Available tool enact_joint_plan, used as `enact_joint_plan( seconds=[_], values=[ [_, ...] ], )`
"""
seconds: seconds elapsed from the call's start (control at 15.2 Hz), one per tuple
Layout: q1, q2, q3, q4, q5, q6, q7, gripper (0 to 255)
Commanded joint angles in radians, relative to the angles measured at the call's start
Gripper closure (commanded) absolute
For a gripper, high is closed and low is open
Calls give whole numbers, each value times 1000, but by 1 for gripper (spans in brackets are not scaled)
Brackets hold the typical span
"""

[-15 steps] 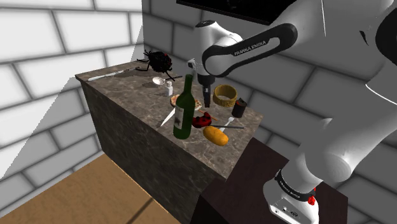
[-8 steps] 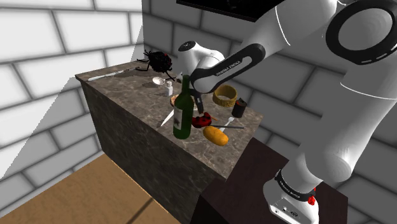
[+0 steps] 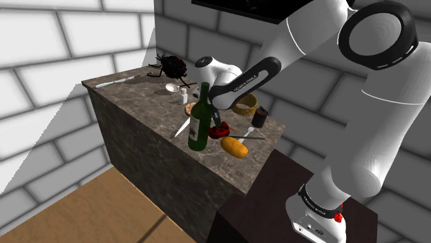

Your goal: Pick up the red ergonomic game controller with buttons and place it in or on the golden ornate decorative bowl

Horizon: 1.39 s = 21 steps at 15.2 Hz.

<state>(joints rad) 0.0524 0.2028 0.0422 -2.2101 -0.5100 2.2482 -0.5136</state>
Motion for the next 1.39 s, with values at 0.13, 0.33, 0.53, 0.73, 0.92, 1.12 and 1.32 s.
enact_joint_plan(
  seconds=[0.13,0.33,0.53,0.73,0.92,1.12,1.32],
  values=[
    [-2,6,-2,-2,-4,9,2,0],
    [-2,6,-2,-2,-4,9,2,0],
    [-2,6,-2,-2,-4,9,2,255],
    [-1,5,-2,-2,-4,8,2,255],
    [-1,8,-2,-2,-5,10,3,255],
    [-1,4,-2,-1,-5,10,3,0],
    [1,-69,-10,-169,-68,288,167,0]
  ],
)
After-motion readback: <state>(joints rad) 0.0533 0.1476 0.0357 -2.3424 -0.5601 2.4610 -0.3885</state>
